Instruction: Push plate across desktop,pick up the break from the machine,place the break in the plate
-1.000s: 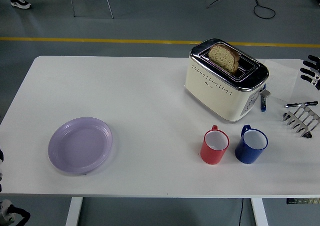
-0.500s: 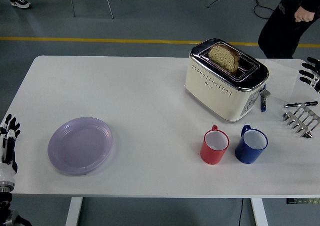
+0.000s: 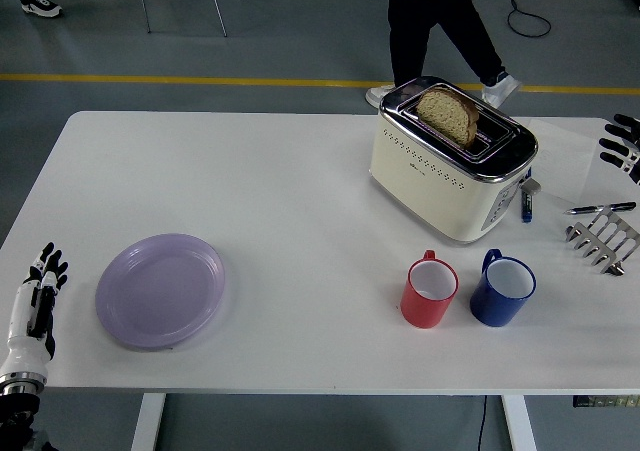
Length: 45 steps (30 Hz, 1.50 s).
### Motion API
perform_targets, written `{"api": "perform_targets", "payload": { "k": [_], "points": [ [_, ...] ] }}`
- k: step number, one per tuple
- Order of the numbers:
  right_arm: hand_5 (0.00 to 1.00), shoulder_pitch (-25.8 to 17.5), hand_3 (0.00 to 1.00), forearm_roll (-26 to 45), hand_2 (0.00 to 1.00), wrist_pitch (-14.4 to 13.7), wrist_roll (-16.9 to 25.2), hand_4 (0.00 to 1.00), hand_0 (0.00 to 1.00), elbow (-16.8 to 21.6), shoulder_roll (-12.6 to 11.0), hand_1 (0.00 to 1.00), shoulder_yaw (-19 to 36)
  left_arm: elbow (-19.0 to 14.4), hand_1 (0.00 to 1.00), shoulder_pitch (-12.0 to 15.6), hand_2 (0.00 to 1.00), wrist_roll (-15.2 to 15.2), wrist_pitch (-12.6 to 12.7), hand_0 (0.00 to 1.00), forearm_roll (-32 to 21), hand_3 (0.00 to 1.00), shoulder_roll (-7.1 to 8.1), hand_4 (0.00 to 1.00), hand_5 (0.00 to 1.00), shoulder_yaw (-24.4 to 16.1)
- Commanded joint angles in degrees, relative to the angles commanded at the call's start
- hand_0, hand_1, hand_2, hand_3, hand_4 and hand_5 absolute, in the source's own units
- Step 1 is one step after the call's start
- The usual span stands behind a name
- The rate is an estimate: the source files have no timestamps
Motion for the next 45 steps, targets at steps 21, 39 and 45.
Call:
{"api": "perform_targets", "payload": {
  "k": [21,39,45],
  "points": [
    [0.584,1.00,0.755,0.50,0.759,0.18,0.15,0.526,0.839,-0.52,0.14,0.780,-0.24,0.66,0.925,-0.48,0.988,1.12,-1.85,0.906,1.58,0.994,-0.97,0.533,0.998,1.42],
    [0.583,1.03,0.750,0.61,0.758,0.32,0.18,0.526,0.840,-0.60,0.54,0.780,-0.73,0.55,0.908,-1.09,0.983,1.96,-3.69,0.868,1.26,0.987,-2.11,0.530,0.998,2.27],
    [0.583,1.16,0.748,0.61,0.757,0.36,0.19,0.526,0.839,-0.66,0.77,0.780,-1.06,0.21,0.897,-1.31,0.978,2.02,-3.99,0.846,0.94,0.984,-2.27,0.528,0.998,3.01]
  ]
}}
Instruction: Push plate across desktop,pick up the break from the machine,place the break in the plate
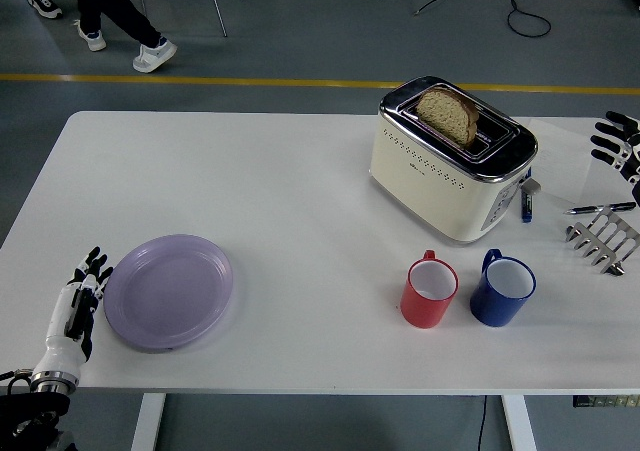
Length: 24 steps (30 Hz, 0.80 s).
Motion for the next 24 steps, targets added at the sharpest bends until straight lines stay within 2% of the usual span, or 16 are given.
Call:
{"api": "perform_targets", "payload": {
  "k": [10,13,24],
  "points": [
    [0.581,0.22,0.745,0.07,0.755,0.12,0.06,0.527,0.838,0.02,0.26,0.779,-0.57,-1.17,0.883,-0.25,0.974,-0.16,-0.40,0.838,-1.49,0.979,-0.18,0.529,0.998,1.57],
    [0.581,0.33,0.745,0.08,0.755,0.12,0.09,0.527,0.838,0.08,0.27,0.779,-0.65,-1.72,0.883,-0.16,0.974,-0.05,-1.18,0.838,-3.53,0.979,-0.42,0.529,0.998,2.52],
    [0.580,0.33,0.743,0.05,0.755,0.12,0.16,0.527,0.836,0.03,0.50,0.778,-0.95,-3.39,0.879,0.35,0.963,0.33,-3.02,0.844,-5.47,0.968,-0.77,0.534,0.998,5.43]
  ]
}}
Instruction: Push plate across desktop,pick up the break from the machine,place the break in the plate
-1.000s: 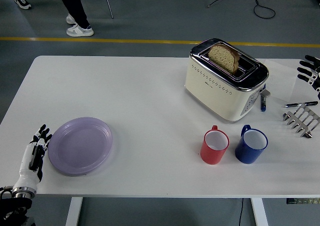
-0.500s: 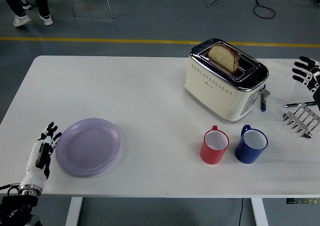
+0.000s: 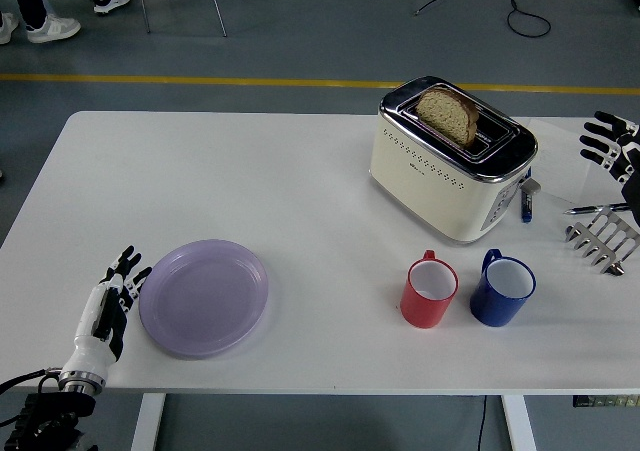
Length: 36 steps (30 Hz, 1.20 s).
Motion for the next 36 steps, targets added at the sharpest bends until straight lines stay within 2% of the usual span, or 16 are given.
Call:
{"api": "perform_targets", "payload": {
  "k": [11,22,29,31,36],
  "points": [
    [0.579,-0.07,0.741,0.01,0.753,0.04,0.05,0.527,0.836,-0.05,0.16,0.778,-0.25,-2.16,0.861,-0.10,0.942,0.04,-1.34,0.829,-3.47,0.949,0.01,0.530,0.998,3.47],
    [0.579,-0.18,0.739,-0.01,0.753,0.06,0.04,0.527,0.836,-0.05,0.29,0.778,-0.33,-4.67,0.858,-0.47,0.942,0.24,-1.49,0.827,-7.13,0.946,0.24,0.530,0.998,7.48],
    [0.577,-0.15,0.738,0.02,0.753,0.07,0.03,0.527,0.837,0.11,0.28,0.778,-0.35,-4.89,0.857,-0.88,0.942,0.51,-2.03,0.825,-8.53,0.943,0.23,0.529,0.998,9.99],
    [0.577,-0.06,0.738,0.00,0.753,0.05,0.02,0.527,0.837,0.14,0.22,0.778,-0.31,-4.52,0.857,-1.40,0.942,0.53,-2.19,0.825,-10.13,0.943,0.09,0.529,0.998,11.01],
    [0.577,0.07,0.737,-0.04,0.753,0.10,0.01,0.527,0.837,0.07,0.53,0.778,-0.71,-4.04,0.855,-3.31,0.938,0.39,-2.24,0.820,-10.71,0.939,-1.44,0.526,0.998,12.37]
  ]
}}
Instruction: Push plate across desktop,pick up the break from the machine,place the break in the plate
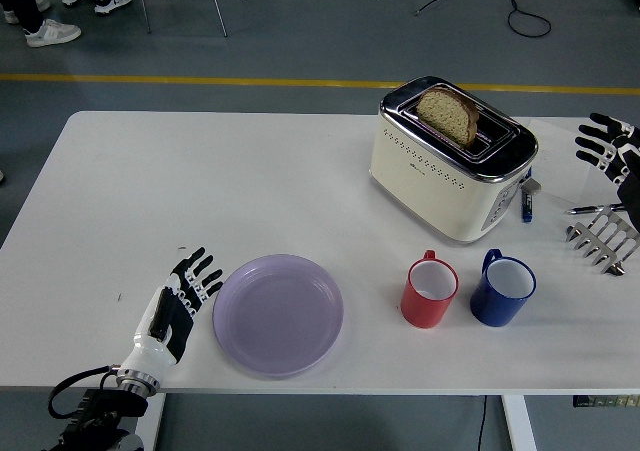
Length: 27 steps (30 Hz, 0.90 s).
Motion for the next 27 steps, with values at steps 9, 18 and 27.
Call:
{"api": "perform_targets", "payload": {
  "k": [9,18,27],
  "points": [
    [0.576,-0.15,0.736,0.02,0.753,-0.06,0.00,0.527,0.837,-0.03,0.06,0.779,0.03,-0.03,0.854,-0.69,0.937,0.25,-0.54,0.819,-0.58,0.937,-0.22,0.524,0.998,1.03],
    [0.577,-0.20,0.736,0.01,0.753,-0.07,0.02,0.526,0.838,-0.10,0.22,0.779,-0.08,-0.55,0.835,-0.76,0.920,1.78,-3.54,0.798,-1.73,0.935,-0.30,0.524,0.998,2.09],
    [0.576,-0.29,0.735,-0.01,0.753,-0.07,0.02,0.525,0.839,-0.13,0.27,0.779,-0.17,-1.18,0.829,-0.92,0.914,2.24,-4.72,0.796,-1.33,0.930,-0.43,0.522,0.998,2.35]
  ]
}}
